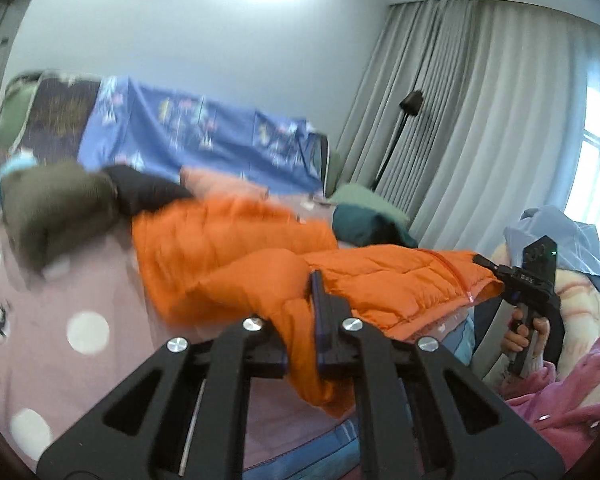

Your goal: Fold large clothes

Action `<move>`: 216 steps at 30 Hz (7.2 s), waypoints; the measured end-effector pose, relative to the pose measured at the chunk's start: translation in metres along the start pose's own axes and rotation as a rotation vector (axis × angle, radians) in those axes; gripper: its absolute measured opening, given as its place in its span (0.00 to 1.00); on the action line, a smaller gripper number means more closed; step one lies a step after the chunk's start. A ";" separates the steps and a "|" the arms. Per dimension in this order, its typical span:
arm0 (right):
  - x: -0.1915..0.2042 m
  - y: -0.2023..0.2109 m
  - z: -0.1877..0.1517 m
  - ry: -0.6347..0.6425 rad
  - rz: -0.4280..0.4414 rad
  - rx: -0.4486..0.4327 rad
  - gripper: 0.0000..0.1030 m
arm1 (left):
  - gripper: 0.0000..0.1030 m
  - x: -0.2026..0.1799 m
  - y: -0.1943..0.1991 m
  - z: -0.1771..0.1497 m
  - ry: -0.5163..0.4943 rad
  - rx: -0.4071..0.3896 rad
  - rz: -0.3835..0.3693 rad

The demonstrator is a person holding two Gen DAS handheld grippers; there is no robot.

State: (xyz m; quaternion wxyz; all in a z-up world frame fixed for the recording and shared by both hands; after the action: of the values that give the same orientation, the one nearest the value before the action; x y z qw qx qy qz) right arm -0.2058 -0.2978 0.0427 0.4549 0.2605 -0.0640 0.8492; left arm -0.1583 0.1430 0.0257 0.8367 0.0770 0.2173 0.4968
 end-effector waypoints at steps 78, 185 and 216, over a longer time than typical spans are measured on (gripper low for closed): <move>-0.242 -0.371 0.003 -0.004 -0.523 0.469 0.64 | 0.61 0.138 -0.404 0.001 0.077 0.416 0.497; -0.141 -0.305 -0.095 0.140 -0.533 0.590 0.93 | 0.89 0.042 -0.326 -0.091 -0.242 0.418 0.471; -0.154 -0.289 0.021 0.088 -0.495 0.378 0.93 | 0.87 0.114 -0.229 -0.063 -0.020 0.340 0.630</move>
State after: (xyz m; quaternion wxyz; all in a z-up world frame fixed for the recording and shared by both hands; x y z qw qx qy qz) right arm 0.1047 -0.2523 -0.0533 0.5937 0.3113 0.1802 0.7198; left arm 0.0441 0.1230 -0.1420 0.6195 0.2832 0.2543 0.6865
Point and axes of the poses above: each gripper's, at about its wrist camera, not at the fingertips, and y roughly against the way its jaws point, x to its left, z to its top, the point moved 2 cm from there along -y, roughly the way its jaws point, and after that the axes turned 9 degrees about z, right-handed, at the moved point
